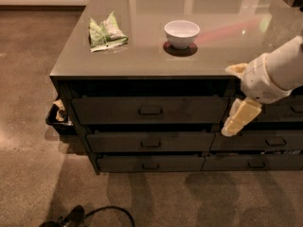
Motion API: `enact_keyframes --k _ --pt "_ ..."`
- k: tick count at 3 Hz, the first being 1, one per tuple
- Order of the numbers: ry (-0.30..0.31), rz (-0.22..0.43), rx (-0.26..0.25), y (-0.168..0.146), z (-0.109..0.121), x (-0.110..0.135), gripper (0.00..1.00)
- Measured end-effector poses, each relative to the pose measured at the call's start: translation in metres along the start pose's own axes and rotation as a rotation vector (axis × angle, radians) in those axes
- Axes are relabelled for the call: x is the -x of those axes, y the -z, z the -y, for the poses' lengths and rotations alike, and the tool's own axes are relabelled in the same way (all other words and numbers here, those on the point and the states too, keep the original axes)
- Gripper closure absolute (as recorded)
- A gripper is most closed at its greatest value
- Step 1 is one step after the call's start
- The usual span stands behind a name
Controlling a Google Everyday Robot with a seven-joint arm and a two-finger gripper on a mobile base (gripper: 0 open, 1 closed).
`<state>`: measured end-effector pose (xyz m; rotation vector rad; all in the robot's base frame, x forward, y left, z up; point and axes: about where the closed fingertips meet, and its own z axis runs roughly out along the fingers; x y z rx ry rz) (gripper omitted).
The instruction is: Open top drawer
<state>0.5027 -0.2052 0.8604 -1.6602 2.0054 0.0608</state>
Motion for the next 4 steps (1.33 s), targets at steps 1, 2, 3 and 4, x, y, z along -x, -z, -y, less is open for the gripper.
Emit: enact_keyframes --k 1,2,3,4 --pt "0.035 0.071 0.029 -0.053 0.011 0.008 0.0" --pt "0.051 0.117 0.1 -0.104 0.011 0.012 0.0" --pt "0.051 0.117 0.1 -0.104 0.011 0.012 0.0" --pt "0.069 0.14 0.113 -0.112 0.007 0.016 0.0"
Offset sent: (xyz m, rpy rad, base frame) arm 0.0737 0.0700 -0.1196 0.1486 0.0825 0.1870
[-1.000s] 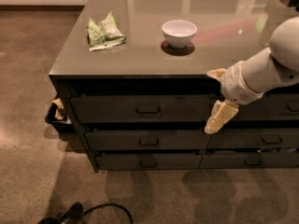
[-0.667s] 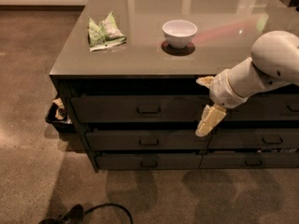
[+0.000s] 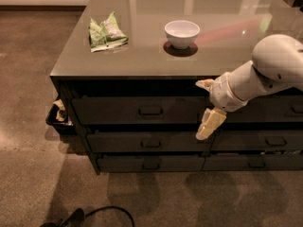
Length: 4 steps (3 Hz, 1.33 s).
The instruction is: Open top drawer
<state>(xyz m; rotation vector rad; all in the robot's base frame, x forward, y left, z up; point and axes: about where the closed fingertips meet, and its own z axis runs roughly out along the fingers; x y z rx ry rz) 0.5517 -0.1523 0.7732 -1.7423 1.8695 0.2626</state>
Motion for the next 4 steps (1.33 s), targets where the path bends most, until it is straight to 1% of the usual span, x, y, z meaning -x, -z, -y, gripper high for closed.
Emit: enact_keyframes --k 1,2,3,4 --pt "0.009 0.044 0.018 -0.021 -0.004 0.001 0.0" --pt "0.007 0.075 0.042 -0.042 -0.008 0.002 0.0" --pt "0.019 0.109 0.055 -0.06 -0.009 0.007 0.0" --pt "0.029 0.139 0.053 -0.074 -0.008 0.01 0.0"
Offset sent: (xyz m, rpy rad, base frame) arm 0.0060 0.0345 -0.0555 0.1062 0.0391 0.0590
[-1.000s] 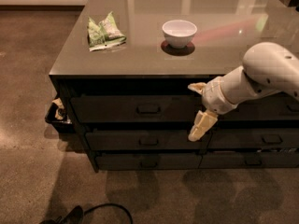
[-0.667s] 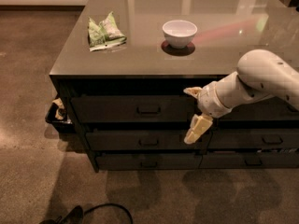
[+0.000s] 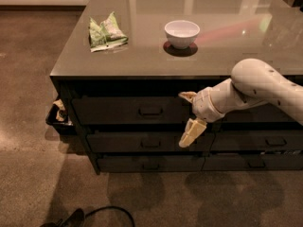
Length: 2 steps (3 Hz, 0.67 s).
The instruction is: Open top drawer
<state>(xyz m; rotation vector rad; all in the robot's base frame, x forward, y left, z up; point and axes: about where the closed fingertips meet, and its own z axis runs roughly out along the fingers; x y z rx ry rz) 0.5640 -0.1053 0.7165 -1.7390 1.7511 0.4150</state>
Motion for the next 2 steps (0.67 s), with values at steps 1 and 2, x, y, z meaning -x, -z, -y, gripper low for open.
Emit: enact_keyframes --k 1,2 --pt "-0.004 0.0 -0.023 -0.014 0.009 -0.002 0.0" --pt "-0.028 0.0 -0.049 -0.031 0.025 -0.005 0.0"
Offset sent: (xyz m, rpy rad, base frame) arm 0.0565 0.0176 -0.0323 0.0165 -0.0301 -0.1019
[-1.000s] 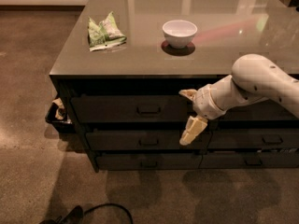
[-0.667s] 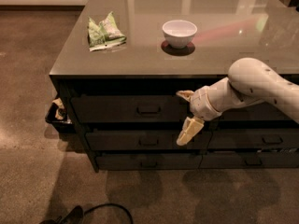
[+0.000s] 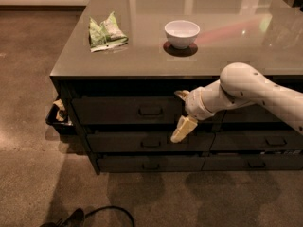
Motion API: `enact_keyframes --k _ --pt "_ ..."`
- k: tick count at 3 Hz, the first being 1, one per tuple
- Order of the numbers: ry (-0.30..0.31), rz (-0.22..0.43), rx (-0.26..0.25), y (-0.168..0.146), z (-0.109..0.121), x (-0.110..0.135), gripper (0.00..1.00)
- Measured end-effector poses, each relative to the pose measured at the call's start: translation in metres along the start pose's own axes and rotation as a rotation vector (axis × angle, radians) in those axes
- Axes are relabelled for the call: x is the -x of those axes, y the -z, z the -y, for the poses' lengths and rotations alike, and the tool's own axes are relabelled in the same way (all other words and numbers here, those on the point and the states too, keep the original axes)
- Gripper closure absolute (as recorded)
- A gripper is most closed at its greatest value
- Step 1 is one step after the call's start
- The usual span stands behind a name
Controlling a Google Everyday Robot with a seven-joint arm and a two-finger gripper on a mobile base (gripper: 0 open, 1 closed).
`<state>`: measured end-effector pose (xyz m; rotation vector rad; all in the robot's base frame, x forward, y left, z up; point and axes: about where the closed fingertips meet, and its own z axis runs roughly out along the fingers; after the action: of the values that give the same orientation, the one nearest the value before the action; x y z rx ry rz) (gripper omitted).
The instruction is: Open top drawer
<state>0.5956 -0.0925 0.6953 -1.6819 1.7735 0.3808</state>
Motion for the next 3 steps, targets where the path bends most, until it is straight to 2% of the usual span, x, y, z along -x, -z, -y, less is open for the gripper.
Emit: enact_keyframes --k 2,3 --pt "-0.064 -0.006 -0.027 -0.028 0.028 -0.019 0.0" --pt "-0.101 -0.012 -0.025 -0.036 0.033 -0.033 0.0"
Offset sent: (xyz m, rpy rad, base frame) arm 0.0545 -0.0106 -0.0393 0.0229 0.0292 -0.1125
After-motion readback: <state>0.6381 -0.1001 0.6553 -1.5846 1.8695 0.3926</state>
